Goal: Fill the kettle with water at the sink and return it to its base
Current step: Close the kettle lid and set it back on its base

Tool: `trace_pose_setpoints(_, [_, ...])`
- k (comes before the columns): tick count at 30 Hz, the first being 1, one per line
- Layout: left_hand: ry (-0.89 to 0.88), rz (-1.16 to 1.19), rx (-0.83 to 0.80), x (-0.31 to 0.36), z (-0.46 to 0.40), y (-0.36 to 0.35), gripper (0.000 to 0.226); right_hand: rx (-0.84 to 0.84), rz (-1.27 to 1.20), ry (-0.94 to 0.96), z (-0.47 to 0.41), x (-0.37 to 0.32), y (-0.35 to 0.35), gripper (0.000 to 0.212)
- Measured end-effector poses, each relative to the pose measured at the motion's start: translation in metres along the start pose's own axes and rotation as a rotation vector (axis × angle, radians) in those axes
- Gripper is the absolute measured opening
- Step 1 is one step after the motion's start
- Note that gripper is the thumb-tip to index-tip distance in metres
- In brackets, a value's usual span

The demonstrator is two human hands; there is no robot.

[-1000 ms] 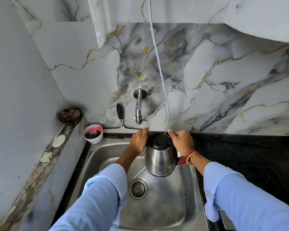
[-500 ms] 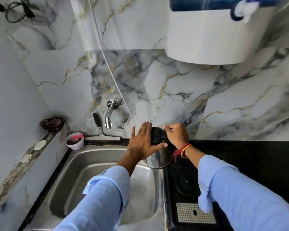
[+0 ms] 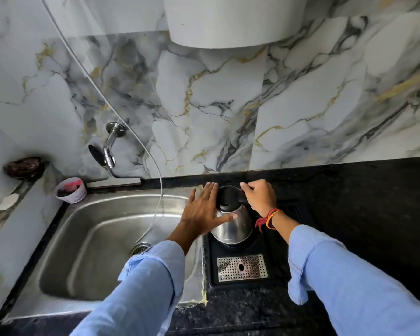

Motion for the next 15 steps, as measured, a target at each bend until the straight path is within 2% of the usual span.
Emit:
trace_pose_setpoints(8, [-0.058,-0.068,-0.001,0.026,-0.013,-0.029,0.115,-0.018,-0.065,-0.047,0.007,0.042,0.000,0.053])
trace_pose_setpoints(13, [-0.029,-0.061,-0.016,0.027,-0.012,-0.031,0.112,0.030,0.175,0.115,0.005,0.028,0.007,0.055])
trace_pose_setpoints(15, [-0.008,-0.069,-0.024,0.029,-0.011,-0.028,0.112,-0.007,0.257,0.177,0.006,0.019,0.006,0.057])
Point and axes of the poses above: each hand's wrist, its own z-axis away from the middle knuckle, its own y-axis out of the back of the hand, x = y × z, the point moved 9 cm from there along -z, towards the middle knuckle, and after that the axes turned 12 degrees about z, right-handed, at the moved point
